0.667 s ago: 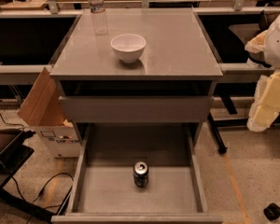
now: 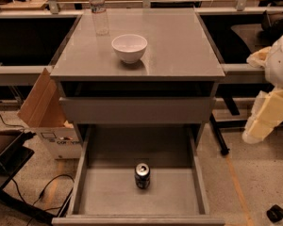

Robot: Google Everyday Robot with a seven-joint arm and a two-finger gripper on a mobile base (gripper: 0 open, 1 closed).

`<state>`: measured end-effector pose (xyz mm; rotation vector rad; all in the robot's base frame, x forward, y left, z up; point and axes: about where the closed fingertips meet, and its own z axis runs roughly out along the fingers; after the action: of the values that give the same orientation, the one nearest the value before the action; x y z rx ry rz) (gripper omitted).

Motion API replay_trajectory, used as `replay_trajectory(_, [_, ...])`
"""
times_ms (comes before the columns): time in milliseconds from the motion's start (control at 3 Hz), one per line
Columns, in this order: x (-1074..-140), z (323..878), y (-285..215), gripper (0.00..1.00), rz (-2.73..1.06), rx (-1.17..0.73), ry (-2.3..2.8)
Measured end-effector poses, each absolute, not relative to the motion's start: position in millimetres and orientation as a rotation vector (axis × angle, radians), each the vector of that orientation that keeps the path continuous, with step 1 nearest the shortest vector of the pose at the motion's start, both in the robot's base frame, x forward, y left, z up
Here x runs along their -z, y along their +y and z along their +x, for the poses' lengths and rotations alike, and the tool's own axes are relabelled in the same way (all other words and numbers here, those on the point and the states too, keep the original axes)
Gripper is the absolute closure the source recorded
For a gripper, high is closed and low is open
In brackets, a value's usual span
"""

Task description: Pick pepsi can from middle drawer and place on counter

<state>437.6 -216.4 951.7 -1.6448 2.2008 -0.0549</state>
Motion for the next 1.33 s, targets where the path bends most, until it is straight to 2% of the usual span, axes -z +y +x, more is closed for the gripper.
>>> replay_trajectory(667, [-826.1, 436.0, -229.3, 0.0, -1.434, -0.257, 2.043])
replay_trajectory(1000, [-793.7, 459.0, -234.5, 0.0, -1.304, -0.316, 1.902])
replay_trajectory(1333, [-780.2, 463.3, -236.1, 0.0, -1.335, -0.308, 1.823])
